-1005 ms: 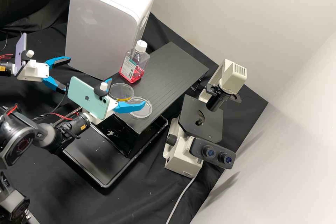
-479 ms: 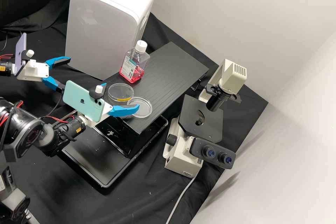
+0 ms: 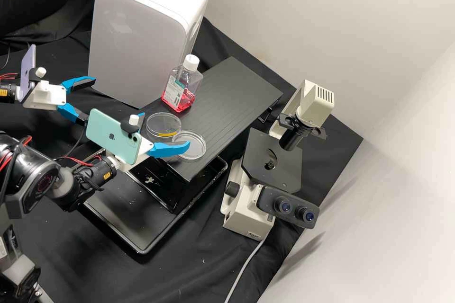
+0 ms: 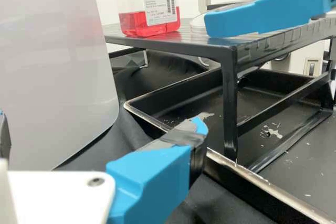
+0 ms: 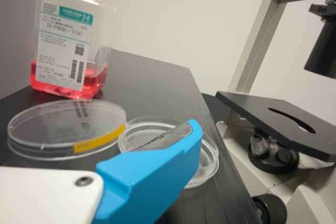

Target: Place the lid on the petri dish

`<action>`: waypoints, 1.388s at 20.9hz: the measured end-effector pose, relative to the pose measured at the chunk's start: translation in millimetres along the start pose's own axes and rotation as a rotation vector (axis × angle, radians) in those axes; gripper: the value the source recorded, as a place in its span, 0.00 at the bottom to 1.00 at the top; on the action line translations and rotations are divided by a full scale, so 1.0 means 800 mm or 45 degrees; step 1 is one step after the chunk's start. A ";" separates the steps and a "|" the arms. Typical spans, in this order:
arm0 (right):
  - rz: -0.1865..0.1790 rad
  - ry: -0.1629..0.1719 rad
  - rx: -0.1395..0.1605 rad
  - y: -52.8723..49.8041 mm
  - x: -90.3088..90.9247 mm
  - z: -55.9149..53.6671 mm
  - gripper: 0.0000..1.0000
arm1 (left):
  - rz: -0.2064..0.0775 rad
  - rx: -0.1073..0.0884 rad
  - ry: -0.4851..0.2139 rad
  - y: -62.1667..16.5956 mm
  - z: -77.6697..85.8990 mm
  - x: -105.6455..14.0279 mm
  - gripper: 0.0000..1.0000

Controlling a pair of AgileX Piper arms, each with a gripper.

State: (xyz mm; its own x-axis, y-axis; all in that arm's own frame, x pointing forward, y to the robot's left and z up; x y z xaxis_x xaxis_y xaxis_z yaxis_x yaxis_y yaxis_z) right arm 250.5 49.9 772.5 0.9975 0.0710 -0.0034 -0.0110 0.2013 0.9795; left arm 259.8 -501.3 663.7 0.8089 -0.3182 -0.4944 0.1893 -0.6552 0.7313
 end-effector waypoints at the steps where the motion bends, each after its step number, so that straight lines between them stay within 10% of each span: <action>1: 0.004 0.003 0.001 0.001 0.002 -0.001 1.00 | 0.000 0.000 0.000 0.0000 0.000 0.000 1.00; 14: 0.019 -0.011 -0.019 0.000 0.030 -0.004 1.00 | 0.001 -0.001 0.009 0.0004 -0.003 0.000 1.00; 15: 0.019 -0.011 -0.019 0.000 0.030 -0.004 0.00 | 0.001 -0.001 0.009 0.0004 -0.003 0.000 1.00; 29: 0.006 -0.026 -0.001 0.000 0.030 -0.002 0.00 | 0.001 -0.001 0.009 0.0004 -0.003 0.000 1.00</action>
State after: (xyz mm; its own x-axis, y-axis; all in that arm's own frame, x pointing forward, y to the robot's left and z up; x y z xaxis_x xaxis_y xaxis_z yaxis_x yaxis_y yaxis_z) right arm 274.7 53.0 771.9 0.9986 0.0518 0.0054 -0.0157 0.2015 0.9794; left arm 261.0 -499.9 665.1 0.8129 -0.3141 -0.4904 0.1887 -0.6546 0.7320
